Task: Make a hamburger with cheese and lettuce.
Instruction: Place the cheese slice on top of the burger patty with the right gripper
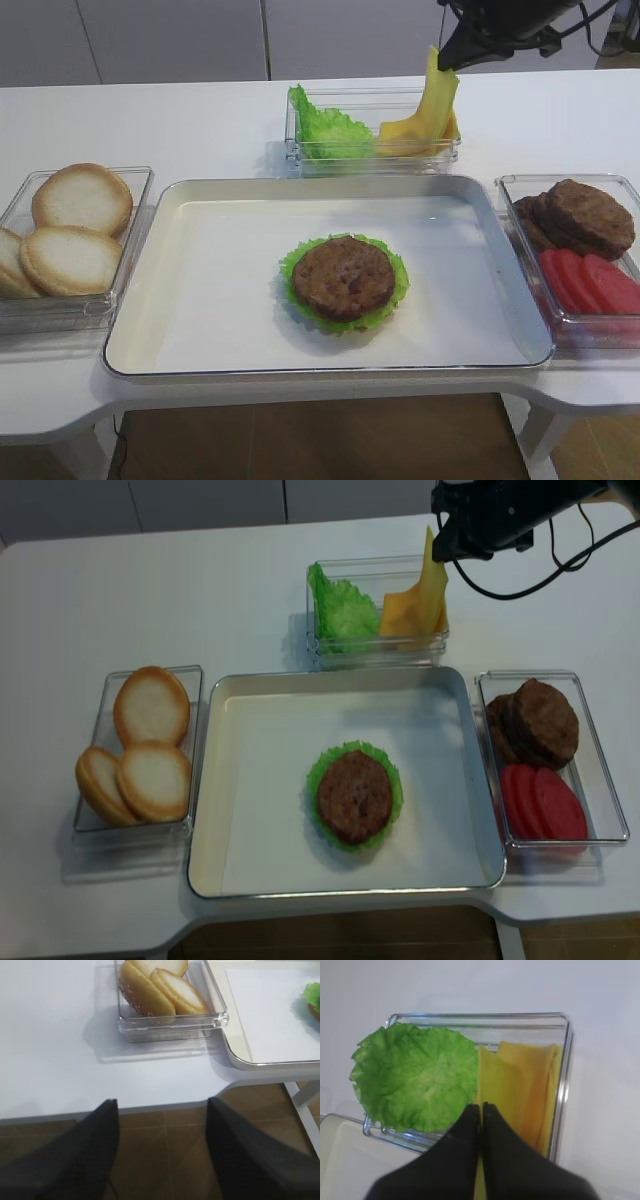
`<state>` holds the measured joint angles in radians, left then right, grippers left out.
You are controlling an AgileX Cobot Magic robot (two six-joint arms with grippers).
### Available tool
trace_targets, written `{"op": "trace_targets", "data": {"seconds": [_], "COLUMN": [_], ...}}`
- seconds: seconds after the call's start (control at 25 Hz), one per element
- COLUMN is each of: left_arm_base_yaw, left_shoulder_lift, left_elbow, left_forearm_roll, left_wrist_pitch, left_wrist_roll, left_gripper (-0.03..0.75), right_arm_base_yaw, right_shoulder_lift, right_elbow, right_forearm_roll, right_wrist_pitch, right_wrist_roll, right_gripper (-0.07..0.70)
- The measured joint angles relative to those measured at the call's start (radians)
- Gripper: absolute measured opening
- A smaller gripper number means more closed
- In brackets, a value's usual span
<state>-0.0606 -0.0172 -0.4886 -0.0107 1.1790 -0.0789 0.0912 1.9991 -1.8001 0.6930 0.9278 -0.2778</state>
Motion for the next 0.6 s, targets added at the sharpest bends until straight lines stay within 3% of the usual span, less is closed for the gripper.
{"op": "trace_targets", "data": {"seconds": [0.6], "left_arm_base_yaw": [0.0], "left_shoulder_lift": [0.0], "left_elbow": [0.0], "left_forearm_roll": [0.0], "left_wrist_pitch": [0.0], "left_wrist_roll": [0.0], "left_gripper": [0.415], "right_arm_base_yaw": [0.0], "right_shoulder_lift": [-0.028], "right_elbow": [-0.002], "right_forearm_roll": [0.008], "right_wrist_pitch": [0.002], "right_wrist_roll": [-0.002], "right_gripper": [0.007]}}
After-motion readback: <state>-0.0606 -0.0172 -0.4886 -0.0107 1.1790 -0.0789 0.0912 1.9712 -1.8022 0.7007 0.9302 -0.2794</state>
